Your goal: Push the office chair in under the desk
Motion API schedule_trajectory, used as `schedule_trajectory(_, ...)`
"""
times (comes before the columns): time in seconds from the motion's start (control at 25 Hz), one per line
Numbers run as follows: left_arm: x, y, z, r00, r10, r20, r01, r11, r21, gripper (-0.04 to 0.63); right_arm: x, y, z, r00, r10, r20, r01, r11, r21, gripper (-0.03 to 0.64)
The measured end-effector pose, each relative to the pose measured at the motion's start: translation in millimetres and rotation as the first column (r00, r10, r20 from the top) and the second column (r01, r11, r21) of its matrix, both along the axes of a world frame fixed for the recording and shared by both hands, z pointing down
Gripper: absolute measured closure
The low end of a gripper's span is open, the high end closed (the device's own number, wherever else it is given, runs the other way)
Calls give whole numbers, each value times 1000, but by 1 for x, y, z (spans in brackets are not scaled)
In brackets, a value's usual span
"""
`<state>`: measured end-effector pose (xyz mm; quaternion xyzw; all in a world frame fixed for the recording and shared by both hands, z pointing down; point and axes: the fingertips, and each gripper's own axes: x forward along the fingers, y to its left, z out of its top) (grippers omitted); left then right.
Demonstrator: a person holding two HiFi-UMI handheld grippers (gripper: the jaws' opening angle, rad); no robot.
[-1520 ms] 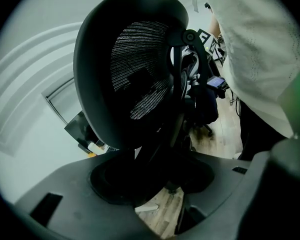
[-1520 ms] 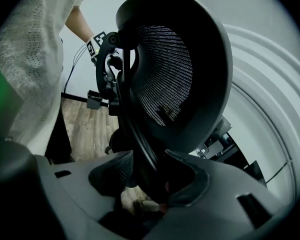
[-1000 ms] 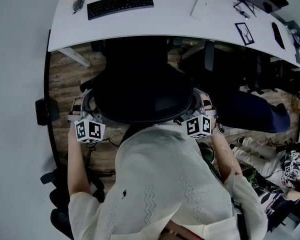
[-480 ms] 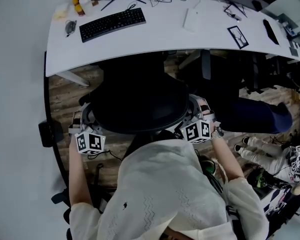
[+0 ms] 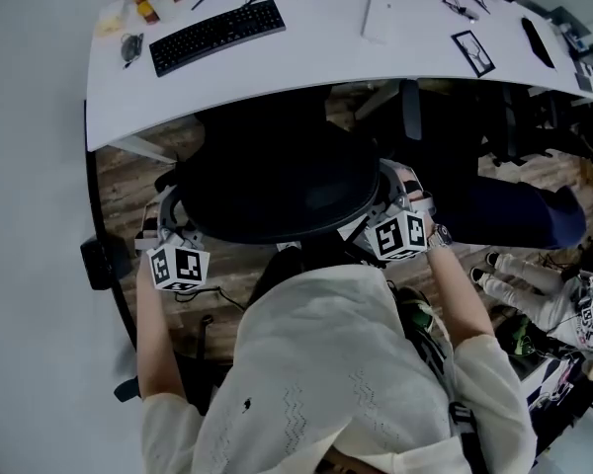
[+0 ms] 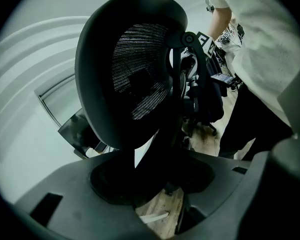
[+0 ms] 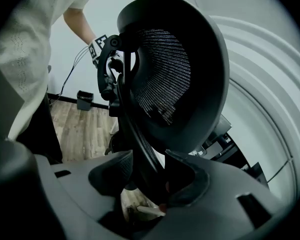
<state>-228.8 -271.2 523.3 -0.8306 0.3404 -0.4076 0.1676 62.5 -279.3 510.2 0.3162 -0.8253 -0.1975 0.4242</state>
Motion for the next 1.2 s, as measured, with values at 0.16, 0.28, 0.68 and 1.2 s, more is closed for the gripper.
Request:
schedule_trajectory(0.16, 0, -8, -1, 1000, 2, 0, -2, 1000, 4, 379, 0, -8, -1, 1000, -5, 6, 5, 1000, 13, 416)
schedule_trajectory(0.28, 0, -12, 0, 1000, 2, -1, -2, 1000, 0, 377, 0, -10, 0, 1000, -2, 7, 1, 1000, 17, 415)
schedule_trajectory(0.68, 2, -37, -1, 1000, 5, 2, -5, 1000, 8, 378, 2, -35, 0, 1000, -5, 3, 5, 1000, 28, 413)
schedule_trajectory(1.2, 7, -76, 0, 1000, 9, 5, -9, 1000, 12, 377, 5, -72, -1, 1000, 2, 7, -3, 999, 40, 411)
